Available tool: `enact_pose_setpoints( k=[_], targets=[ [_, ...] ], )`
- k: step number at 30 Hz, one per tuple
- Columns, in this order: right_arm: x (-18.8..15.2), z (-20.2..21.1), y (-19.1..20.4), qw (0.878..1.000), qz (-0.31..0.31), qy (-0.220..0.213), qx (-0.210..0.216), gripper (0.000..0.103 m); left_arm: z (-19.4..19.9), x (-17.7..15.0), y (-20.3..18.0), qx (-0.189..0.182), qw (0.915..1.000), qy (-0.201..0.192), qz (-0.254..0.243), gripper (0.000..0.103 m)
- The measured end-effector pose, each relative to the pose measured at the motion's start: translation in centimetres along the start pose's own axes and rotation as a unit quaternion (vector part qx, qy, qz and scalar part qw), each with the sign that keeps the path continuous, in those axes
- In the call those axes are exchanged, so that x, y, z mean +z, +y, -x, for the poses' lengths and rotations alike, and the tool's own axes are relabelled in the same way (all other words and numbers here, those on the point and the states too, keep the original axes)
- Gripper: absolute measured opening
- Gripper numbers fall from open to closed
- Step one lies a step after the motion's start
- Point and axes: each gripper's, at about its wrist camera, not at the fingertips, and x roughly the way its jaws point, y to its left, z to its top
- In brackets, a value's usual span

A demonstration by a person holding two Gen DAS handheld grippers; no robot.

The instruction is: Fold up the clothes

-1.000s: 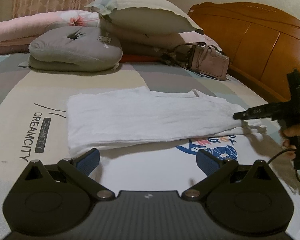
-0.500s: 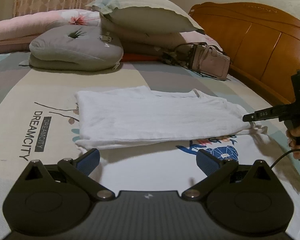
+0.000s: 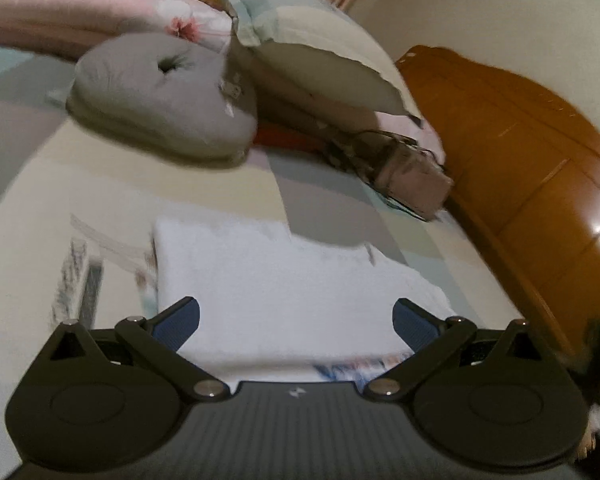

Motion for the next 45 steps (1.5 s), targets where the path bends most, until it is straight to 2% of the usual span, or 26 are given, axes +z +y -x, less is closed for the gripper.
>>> enact_pose_setpoints(
  k=[2, 5, 7, 11, 14, 17, 19, 22, 23, 25, 29, 30, 32, 34, 37, 38, 41, 45],
  targets=[
    [-0.6, -0.8, 0.3, 1.0, 0.007, 0.003, 0.024, 0.091, -2.8, 1.5, 0.1, 0.002, 0.9997, 0.018, 0.014, 0.102],
    [-1.9, -2.1, 0.2, 0.999, -0.004, 0.028, 0.037, 0.091, -7.3, 2.3, 1.3, 0.014, 0.9978, 0.052, 0.04, 0.101],
    [-2.4, -2.3, 0.0, 0.998, -0.013, 0.037, 0.044, 0.091, -9.3, 1.5, 2.7, 0.031, 0.9953, 0.067, 0.063, 0.1],
    [-2.2, -1.7, -0.5, 0.998, -0.025, 0.027, 0.052, 0.091, -8.9, -0.2, 5.6, 0.072, 0.9943, 0.026, 0.073, 0.1],
    [-2.4, -1.6, -1.0, 0.998, -0.038, 0.024, 0.05, 0.091, -7.7, 0.4, 6.7, 0.112, 0.9896, 0.009, 0.09, 0.1],
    [-2.5, -1.5, -1.4, 0.997, -0.046, 0.022, 0.051, 0.091, -6.8, 2.0, 6.7, 0.068, 0.9916, -0.009, 0.109, 0.101],
    [-2.5, -1.5, -1.4, 0.997, -0.047, 0.023, 0.052, 0.091, -7.1, 2.7, 6.1, 0.033, 0.993, -0.004, 0.113, 0.102],
    [-2.6, -1.4, -1.3, 0.997, -0.045, 0.027, 0.05, 0.091, -9.6, 2.5, 5.5, 0.015, 0.9927, 0.048, 0.11, 0.102],
    [-2.6, -1.4, -1.4, 0.997, -0.046, 0.028, 0.05, 0.091, -10.4, 2.4, 5.5, 0.026, 0.9924, 0.058, 0.105, 0.101],
    [-2.6, -1.4, -1.5, 0.997, -0.048, 0.029, 0.051, 0.091, -11.1, 2.3, 5.8, 0.067, 0.9926, 0.044, 0.091, 0.101],
    [-2.4, -1.1, -1.9, 0.997, -0.049, 0.025, 0.049, 0.091, -10.8, 3.5, 6.6, 0.154, 0.9842, 0.018, 0.086, 0.1],
    [-2.4, -1.0, -1.9, 0.997, -0.049, 0.024, 0.049, 0.091, -10.1, 3.7, 6.5, 0.154, 0.9844, 0.013, 0.084, 0.1],
    [-2.3, -0.7, -2.1, 0.997, -0.052, 0.021, 0.052, 0.091, -8.2, 3.7, 5.6, 0.13, 0.9886, 0.0, 0.076, 0.101],
    [-2.2, -0.5, -2.1, 0.997, -0.053, 0.018, 0.055, 0.091, -6.8, 2.9, 4.0, 0.091, 0.9944, 0.0, 0.053, 0.101],
    [-2.2, -0.4, -2.1, 0.997, -0.053, 0.018, 0.057, 0.091, -5.8, 0.6, 2.5, 0.022, 0.9978, 0.047, 0.041, 0.101],
    [-2.1, -0.4, -2.1, 0.997, -0.053, 0.019, 0.057, 0.091, -5.9, -0.2, 2.5, 0.016, 0.9969, 0.062, 0.045, 0.101],
    [-2.0, -0.4, -2.2, 0.997, -0.052, 0.023, 0.056, 0.092, -6.3, -2.5, 3.0, 0.02, 0.9934, 0.098, 0.056, 0.101],
    [-1.8, -0.4, -2.5, 0.997, -0.044, 0.038, 0.045, 0.097, -5.8, -2.7, 1.6, 0.095, 0.9922, 0.081, 0.011, 0.095]
  ],
)
